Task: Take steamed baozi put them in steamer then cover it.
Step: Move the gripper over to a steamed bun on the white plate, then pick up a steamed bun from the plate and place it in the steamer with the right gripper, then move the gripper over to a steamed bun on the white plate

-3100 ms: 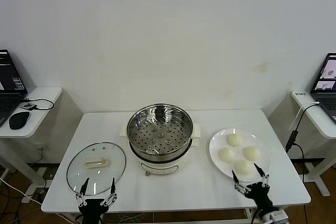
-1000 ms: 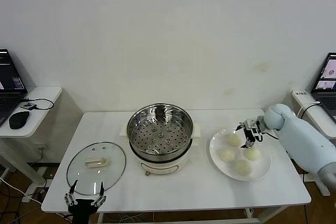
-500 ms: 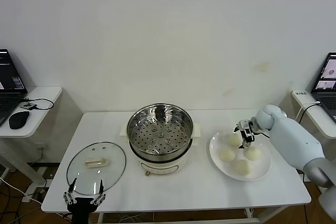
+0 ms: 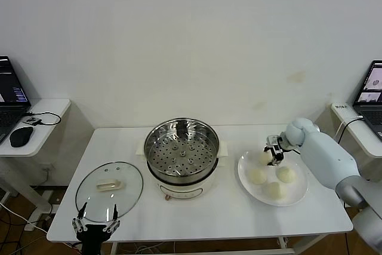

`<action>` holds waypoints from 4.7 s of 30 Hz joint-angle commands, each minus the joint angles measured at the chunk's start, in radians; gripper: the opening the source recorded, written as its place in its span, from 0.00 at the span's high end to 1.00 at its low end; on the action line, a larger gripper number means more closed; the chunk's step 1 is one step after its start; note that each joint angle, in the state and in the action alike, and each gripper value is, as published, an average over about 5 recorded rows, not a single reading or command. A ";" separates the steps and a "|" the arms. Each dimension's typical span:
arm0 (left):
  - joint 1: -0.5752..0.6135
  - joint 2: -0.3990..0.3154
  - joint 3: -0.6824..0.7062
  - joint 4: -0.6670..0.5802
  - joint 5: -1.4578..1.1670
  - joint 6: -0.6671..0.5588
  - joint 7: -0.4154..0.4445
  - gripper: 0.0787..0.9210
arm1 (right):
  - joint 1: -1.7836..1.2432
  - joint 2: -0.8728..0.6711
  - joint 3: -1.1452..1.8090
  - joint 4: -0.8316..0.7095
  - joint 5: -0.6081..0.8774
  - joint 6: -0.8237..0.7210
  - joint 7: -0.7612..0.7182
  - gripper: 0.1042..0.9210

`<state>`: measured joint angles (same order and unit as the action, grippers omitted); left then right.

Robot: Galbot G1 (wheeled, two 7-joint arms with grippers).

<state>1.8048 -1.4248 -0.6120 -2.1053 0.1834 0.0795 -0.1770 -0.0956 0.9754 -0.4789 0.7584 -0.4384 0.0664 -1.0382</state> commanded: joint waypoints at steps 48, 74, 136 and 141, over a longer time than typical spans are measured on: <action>-0.018 0.009 -0.026 -0.047 -0.043 0.013 0.013 0.12 | 0.558 0.394 -0.731 0.190 0.337 0.333 0.147 0.39; -0.026 -0.003 -0.032 -0.039 -0.045 0.012 0.011 0.12 | 0.419 0.488 -0.630 -0.017 -0.084 0.577 0.296 0.26; -0.002 0.013 -0.033 -0.059 -0.025 0.027 0.016 0.12 | 0.033 -0.283 -0.322 0.574 0.295 -0.317 0.026 0.12; -0.007 0.011 -0.035 -0.053 -0.025 0.027 0.016 0.12 | 0.029 -0.256 -0.325 0.566 0.293 -0.328 0.031 0.12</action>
<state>1.7999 -1.4130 -0.6457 -2.1628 0.1583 0.1069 -0.1606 -0.0309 0.6555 -0.8257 1.3785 -0.1247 -0.2613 -1.0105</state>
